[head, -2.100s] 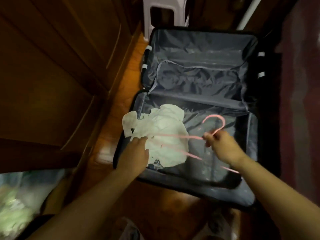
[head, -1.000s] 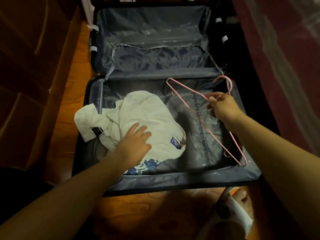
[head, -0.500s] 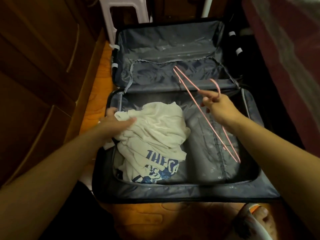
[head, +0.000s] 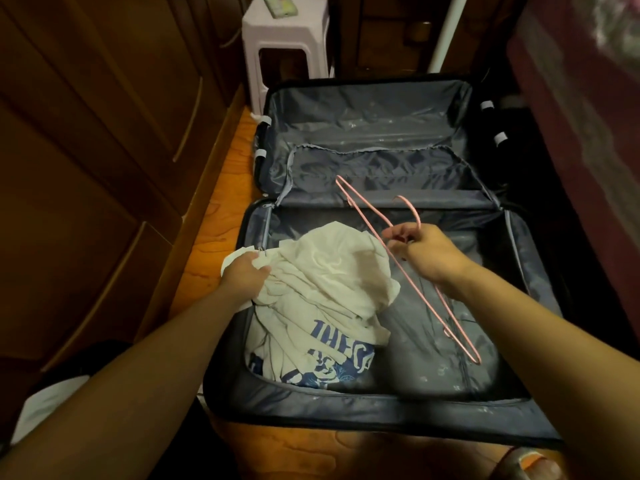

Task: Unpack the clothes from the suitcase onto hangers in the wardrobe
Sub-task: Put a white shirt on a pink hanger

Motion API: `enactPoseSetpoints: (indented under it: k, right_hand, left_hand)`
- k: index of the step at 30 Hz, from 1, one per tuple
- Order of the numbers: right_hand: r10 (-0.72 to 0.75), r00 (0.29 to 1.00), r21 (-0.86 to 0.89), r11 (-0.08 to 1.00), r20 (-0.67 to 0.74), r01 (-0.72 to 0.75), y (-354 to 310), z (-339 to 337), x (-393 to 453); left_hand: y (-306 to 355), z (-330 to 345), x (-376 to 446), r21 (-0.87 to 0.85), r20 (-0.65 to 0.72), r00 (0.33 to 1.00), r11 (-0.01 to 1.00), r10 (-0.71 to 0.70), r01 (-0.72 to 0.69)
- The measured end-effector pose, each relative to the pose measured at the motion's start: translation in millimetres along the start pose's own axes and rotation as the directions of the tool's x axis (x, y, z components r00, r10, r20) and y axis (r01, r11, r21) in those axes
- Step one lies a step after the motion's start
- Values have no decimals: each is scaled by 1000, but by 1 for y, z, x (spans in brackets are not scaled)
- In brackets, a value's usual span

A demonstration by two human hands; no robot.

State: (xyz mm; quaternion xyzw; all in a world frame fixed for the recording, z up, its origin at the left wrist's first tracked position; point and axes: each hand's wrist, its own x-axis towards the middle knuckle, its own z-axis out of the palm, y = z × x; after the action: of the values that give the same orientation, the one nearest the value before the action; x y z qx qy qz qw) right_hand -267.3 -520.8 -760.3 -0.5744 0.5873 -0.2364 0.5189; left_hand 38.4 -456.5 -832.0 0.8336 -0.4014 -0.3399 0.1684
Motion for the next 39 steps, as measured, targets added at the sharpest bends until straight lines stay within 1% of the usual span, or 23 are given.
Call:
enactPoseSetpoints:
  k: [1, 3, 5, 8, 10, 12, 15, 19, 20, 22, 23, 24, 26, 27, 29, 30, 31, 33, 34, 35, 36, 38, 39]
  right_hand:
    - [2, 1000, -7, 1000, 4, -2, -4, 2, -1]
    - [-13, 1000, -35, 999, 10, 13, -9, 6, -1]
    - [-25, 999, -40, 999, 23, 26, -13, 6, 3]
    - [-56, 993, 43, 998, 99, 52, -27, 5, 7]
    - [-116, 987, 113, 988, 110, 104, -45, 3, 10]
    - [-163, 979, 159, 977, 124, 142, -71, 2, 7]
    - [-237, 959, 197, 959, 156, 205, -106, 3, -1]
    - [-301, 932, 34, 953, 203, 300, -131, 19, -12]
    - [-295, 931, -52, 948, 216, 312, -131, 25, -12]
    - [-319, 939, -383, 857, 128, 344, -122, 35, -7]
    - [-324, 945, -492, 815, 52, 307, -115, 33, -1]
    - [-286, 958, -476, 846, -22, 241, -109, 26, 3]
    - [-185, 972, -290, 947, -147, 136, -108, 3, 8]
    - [-154, 967, -222, 969, -201, 108, -111, -12, 10]
    - [-129, 961, -213, 974, -246, 77, -121, -37, 18]
    - [-122, 966, -266, 962, -227, 59, -127, -45, 21]
    - [-112, 979, -380, 924, -167, 41, -132, -50, 20]
    - [-31, 1000, -646, 763, 6, 27, -139, -54, 13]
    - [-3, 997, -711, 701, 80, 59, -141, -53, 6]
    - [1, 992, -703, 705, 127, 89, -143, -51, -1]
    - [-26, 988, -640, 759, 155, 120, -144, -48, -8]
    - [-119, 972, -447, 872, 202, 200, -146, -36, -22]
    - [-147, 960, -384, 894, 240, 232, -147, -29, -28]
  left_hand:
    - [-3, -2, 1, -5, -8, 1000, 1000, -4, 4]
    - [7, -9, -3, -125, -55, 998, 991, 41, -48]
    - [39, -23, -20, -252, -114, 967, 935, 226, -248]
    - [98, -64, -66, -314, -195, 834, 773, 515, -551]
    - [120, -93, -87, -316, -258, 732, 661, 631, -681]
    - [127, -114, -98, -354, -269, 679, 586, 682, -729]
    - [134, -131, -106, -429, -246, 648, 519, 720, -739]
    - [150, -142, -117, -495, -203, 591, 439, 781, -750]
    - [153, -143, -117, -528, -216, 601, 426, 769, -735]
    - [157, -145, -114, -584, -274, 637, 402, 721, -705]
    - [155, -146, -110, -547, -325, 641, 415, 696, -727]
    - [149, -148, -105, -437, -369, 629, 469, 685, -768]
    - [129, -149, -91, -2, -377, 582, 627, 721, -779]
    - [117, -147, -84, 213, -324, 583, 658, 745, -722]
    - [97, -136, -76, 484, -199, 645, 646, 738, -591]
    - [92, -128, -75, 545, -167, 680, 642, 714, -539]
    - [92, -121, -75, 560, -165, 703, 652, 692, -511]
    - [103, -112, -79, 458, -200, 737, 727, 646, -512]
    - [109, -111, -80, 362, -195, 751, 758, 631, -543]
    - [115, -110, -82, 275, -154, 743, 751, 651, -601]
    - [120, -109, -85, 216, -94, 702, 703, 706, -678]
    - [131, -108, -98, 125, 32, 542, 535, 840, -836]
    - [136, -106, -105, 67, 61, 461, 457, 885, -887]
